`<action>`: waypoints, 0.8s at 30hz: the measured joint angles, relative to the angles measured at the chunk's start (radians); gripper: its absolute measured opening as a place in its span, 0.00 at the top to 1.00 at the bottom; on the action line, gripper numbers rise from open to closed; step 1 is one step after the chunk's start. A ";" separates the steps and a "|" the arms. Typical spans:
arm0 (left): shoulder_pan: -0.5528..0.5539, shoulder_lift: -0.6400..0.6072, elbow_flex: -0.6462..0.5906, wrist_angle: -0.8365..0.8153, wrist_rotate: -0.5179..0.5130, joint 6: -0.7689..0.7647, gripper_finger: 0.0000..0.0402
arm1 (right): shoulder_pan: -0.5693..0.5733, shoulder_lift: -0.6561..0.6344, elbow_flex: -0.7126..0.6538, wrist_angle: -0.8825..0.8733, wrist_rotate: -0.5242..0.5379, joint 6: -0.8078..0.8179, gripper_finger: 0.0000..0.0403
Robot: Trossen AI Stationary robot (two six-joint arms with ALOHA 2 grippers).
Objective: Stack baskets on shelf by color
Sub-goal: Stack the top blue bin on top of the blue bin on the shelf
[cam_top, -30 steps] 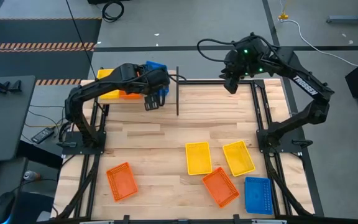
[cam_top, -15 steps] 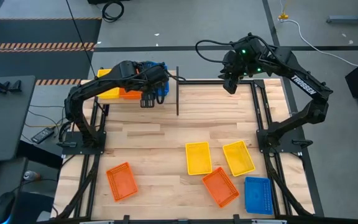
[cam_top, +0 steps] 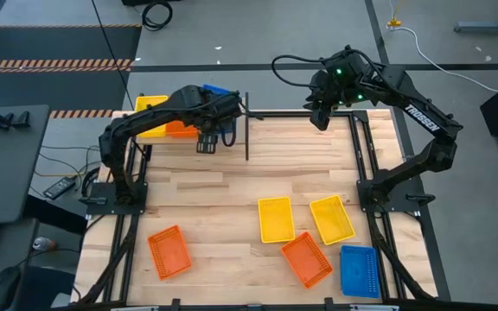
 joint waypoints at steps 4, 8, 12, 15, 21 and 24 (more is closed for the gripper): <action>0.006 0.024 0.000 -0.023 -0.007 0.001 0.40 | 0.000 0.000 0.000 -0.007 -0.014 0.003 0.70; 0.005 0.027 -0.002 -0.014 -0.007 -0.004 0.49 | 0.000 0.000 0.000 -0.006 -0.024 0.021 0.70; -0.003 0.026 -0.002 -0.010 -0.007 -0.050 0.64 | 0.000 0.000 0.000 -0.005 -0.024 0.023 0.70; -0.003 0.026 -0.002 -0.022 -0.007 -0.079 0.77 | 0.000 0.000 0.000 0.000 -0.024 0.023 0.70; -0.008 0.026 -0.001 -0.009 -0.009 -0.115 0.97 | 0.000 0.000 0.000 0.002 -0.024 0.023 0.70; -0.008 0.026 -0.001 0.001 -0.008 -0.132 0.95 | 0.000 0.000 0.000 0.002 -0.024 0.023 0.70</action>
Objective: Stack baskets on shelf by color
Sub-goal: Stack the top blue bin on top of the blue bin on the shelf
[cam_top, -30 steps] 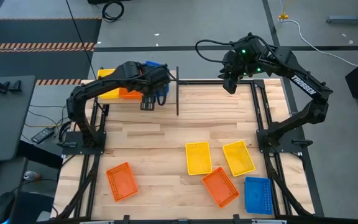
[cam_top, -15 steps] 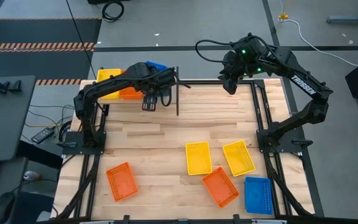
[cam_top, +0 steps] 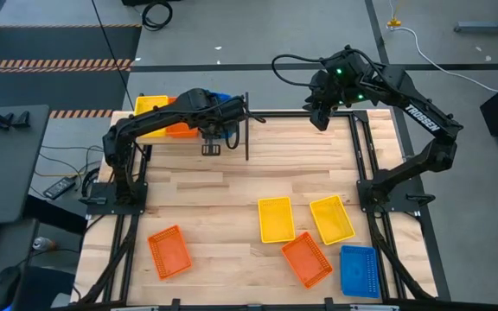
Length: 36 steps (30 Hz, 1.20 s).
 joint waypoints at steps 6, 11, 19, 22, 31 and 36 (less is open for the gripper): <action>0.000 0.000 0.000 0.028 -0.015 -0.005 0.97 | 0.000 0.000 0.000 0.000 0.000 0.024 0.70; 0.000 -0.003 0.000 0.031 -0.016 -0.027 0.97 | 0.000 0.000 0.000 0.000 0.000 0.026 0.70; 0.002 -0.059 0.000 0.103 0.012 -0.049 0.97 | 0.000 0.000 0.000 0.000 0.002 0.027 0.70; 0.002 -0.085 0.002 0.125 0.026 -0.050 0.97 | 0.000 0.000 0.000 0.000 0.006 0.027 0.70; 0.019 -0.084 0.002 0.118 0.083 -0.176 0.95 | 0.000 0.000 0.000 0.002 0.008 0.030 0.70; 0.047 -0.050 0.001 0.113 0.084 -0.182 0.91 | 0.000 0.000 0.000 0.002 0.008 0.031 0.70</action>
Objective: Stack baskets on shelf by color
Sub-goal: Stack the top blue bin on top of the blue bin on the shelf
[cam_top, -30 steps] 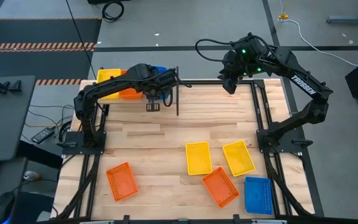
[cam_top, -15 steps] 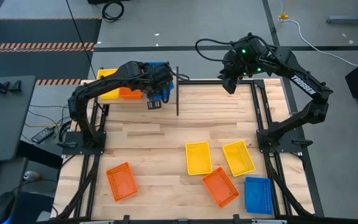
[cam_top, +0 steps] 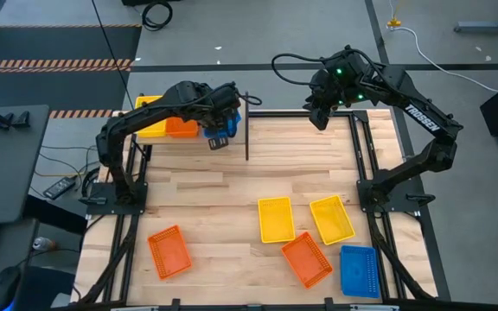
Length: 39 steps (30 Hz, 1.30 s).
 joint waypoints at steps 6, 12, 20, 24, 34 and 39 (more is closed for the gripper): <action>0.006 0.033 0.000 0.001 0.000 0.003 0.86 | 0.000 0.000 0.000 0.000 0.000 0.018 0.70; 0.005 0.053 -0.001 0.016 0.018 0.033 0.79 | 0.000 0.000 0.000 0.000 0.000 0.023 0.70; 0.005 0.050 -0.001 0.058 0.062 0.021 0.71 | 0.000 0.000 0.000 -0.002 0.000 0.021 0.70; 0.005 0.050 -0.001 0.064 0.145 -0.044 0.67 | 0.000 0.000 0.000 -0.002 0.000 0.019 0.70; 0.036 0.057 -0.001 0.060 0.150 -0.137 0.56 | 0.000 0.000 0.000 -0.006 0.000 0.009 0.70; 0.058 0.091 0.000 0.058 0.244 -0.156 0.54 | 0.000 0.000 0.000 -0.023 0.001 0.003 0.70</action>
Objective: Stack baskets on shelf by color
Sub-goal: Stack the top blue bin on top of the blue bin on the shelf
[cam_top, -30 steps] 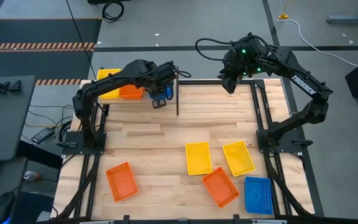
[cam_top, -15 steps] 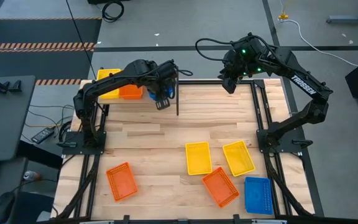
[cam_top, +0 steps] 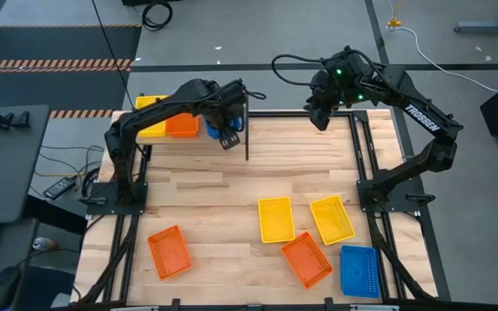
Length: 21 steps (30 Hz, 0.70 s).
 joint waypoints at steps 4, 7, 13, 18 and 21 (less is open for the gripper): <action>-0.003 0.045 0.000 -0.003 0.009 -0.002 0.54 | 0.000 0.000 0.000 -0.028 0.000 -0.004 0.70; -0.004 0.075 0.000 -0.005 0.005 -0.003 0.54 | 0.000 -0.001 0.000 -0.061 0.000 -0.009 0.70; -0.010 0.092 -0.001 -0.007 -0.008 0.070 0.62 | 0.000 -0.001 0.000 -0.089 0.000 -0.021 0.70; -0.015 0.092 -0.001 -0.027 -0.009 0.155 0.78 | 0.000 -0.001 0.000 -0.089 0.000 -0.035 0.70; -0.015 0.092 -0.001 -0.030 -0.008 0.190 0.88 | 0.000 -0.001 0.000 -0.089 0.000 -0.034 0.70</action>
